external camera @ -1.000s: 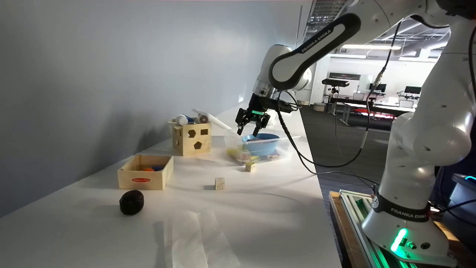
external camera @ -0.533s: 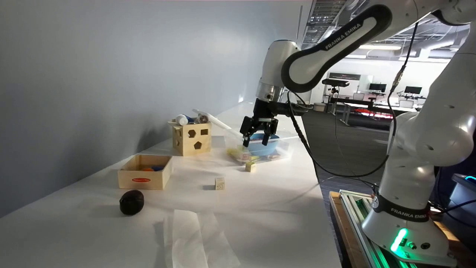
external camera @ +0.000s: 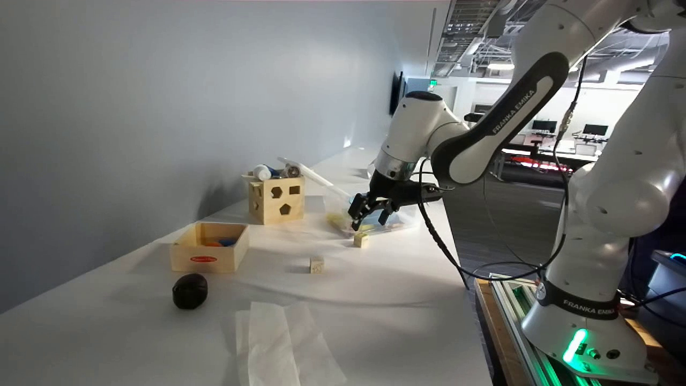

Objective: Put the cubes in the bowl

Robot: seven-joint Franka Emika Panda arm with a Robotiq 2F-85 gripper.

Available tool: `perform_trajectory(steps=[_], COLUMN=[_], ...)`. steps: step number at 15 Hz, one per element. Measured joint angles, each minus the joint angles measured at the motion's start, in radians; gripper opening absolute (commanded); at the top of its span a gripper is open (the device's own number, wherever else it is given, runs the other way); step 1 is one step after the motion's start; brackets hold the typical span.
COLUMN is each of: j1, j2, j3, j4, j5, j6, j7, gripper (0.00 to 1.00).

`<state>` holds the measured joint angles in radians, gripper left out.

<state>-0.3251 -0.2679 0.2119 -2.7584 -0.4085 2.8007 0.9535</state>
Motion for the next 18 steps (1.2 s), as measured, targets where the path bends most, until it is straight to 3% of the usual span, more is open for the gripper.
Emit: perform_trajectory(steps=[4, 11, 13, 18], j1=[-0.126, -0.191, -0.197, -0.198], j2=[0.062, 0.16, 0.191, 0.265], j3=[0.049, 0.081, 0.081, 0.08], j4=[0.018, 0.07, 0.092, 0.139], j5=[-0.199, -0.404, -0.451, -0.546], j6=[0.026, 0.041, 0.045, 0.045], j7=[0.117, 0.293, 0.341, 0.437], gripper=[1.0, 1.0, 0.74, 0.38])
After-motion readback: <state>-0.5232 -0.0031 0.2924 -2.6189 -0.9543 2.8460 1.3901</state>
